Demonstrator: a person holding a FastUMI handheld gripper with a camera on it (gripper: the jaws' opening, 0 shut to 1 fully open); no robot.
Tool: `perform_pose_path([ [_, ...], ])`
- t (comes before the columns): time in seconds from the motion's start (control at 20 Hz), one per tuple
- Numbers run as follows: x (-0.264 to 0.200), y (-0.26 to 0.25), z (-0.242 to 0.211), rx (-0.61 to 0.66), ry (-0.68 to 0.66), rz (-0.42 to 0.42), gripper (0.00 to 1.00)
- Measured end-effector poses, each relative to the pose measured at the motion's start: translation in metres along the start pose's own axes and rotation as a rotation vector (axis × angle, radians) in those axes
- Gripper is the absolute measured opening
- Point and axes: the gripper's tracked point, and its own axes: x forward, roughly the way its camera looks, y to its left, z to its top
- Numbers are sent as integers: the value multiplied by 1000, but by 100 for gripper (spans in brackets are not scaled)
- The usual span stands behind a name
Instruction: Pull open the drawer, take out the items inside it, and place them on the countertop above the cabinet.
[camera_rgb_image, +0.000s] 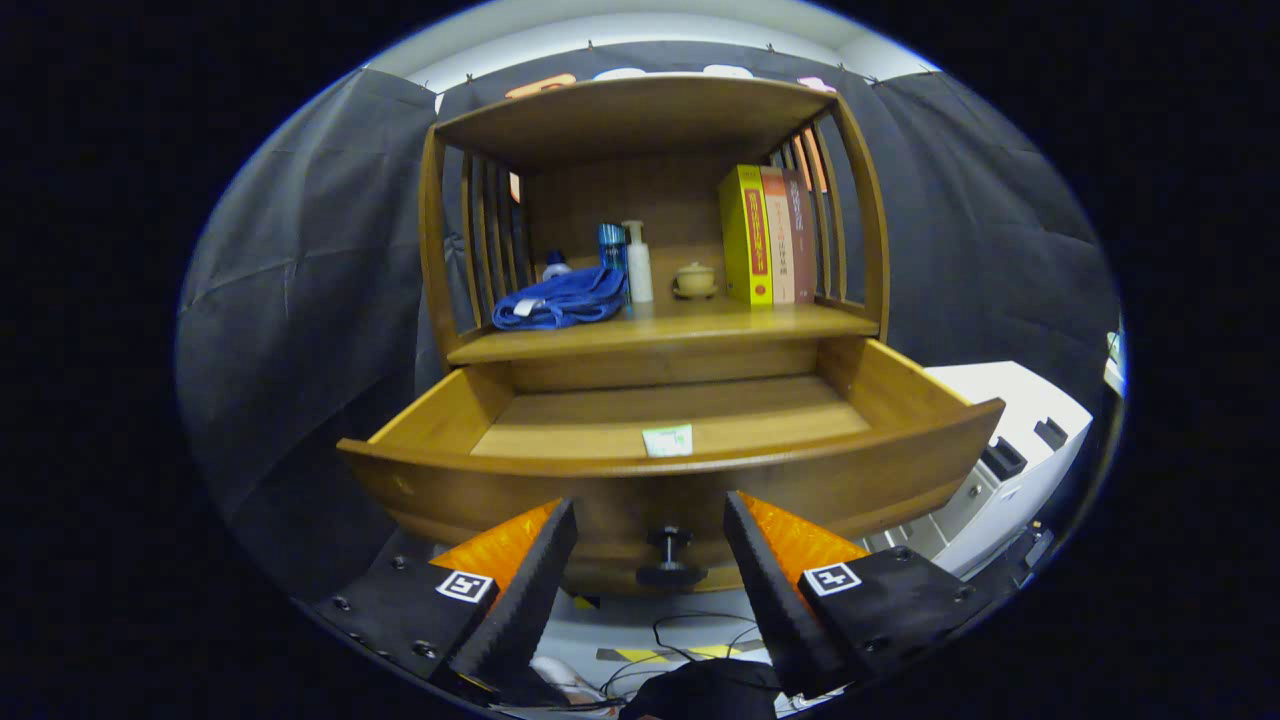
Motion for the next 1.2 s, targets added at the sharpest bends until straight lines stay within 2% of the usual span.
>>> perform_pose_path([
  [0.2, 9, 0, 36, -20, -37, 6, 97],
  [0.35, 31, 2, 51, -13, 19, 40, 97],
  [0.6, 74, -9, 78, -88, 89, 4, 97],
  [0.7, 92, -6, 76, -57, 140, 17, 97],
  [0.85, 116, -18, 71, -45, 228, -11, 97],
  [1.05, 151, -17, 42, -21, 422, 2, 97],
  [1.2, 170, -26, 17, -28, 558, -28, 97],
])
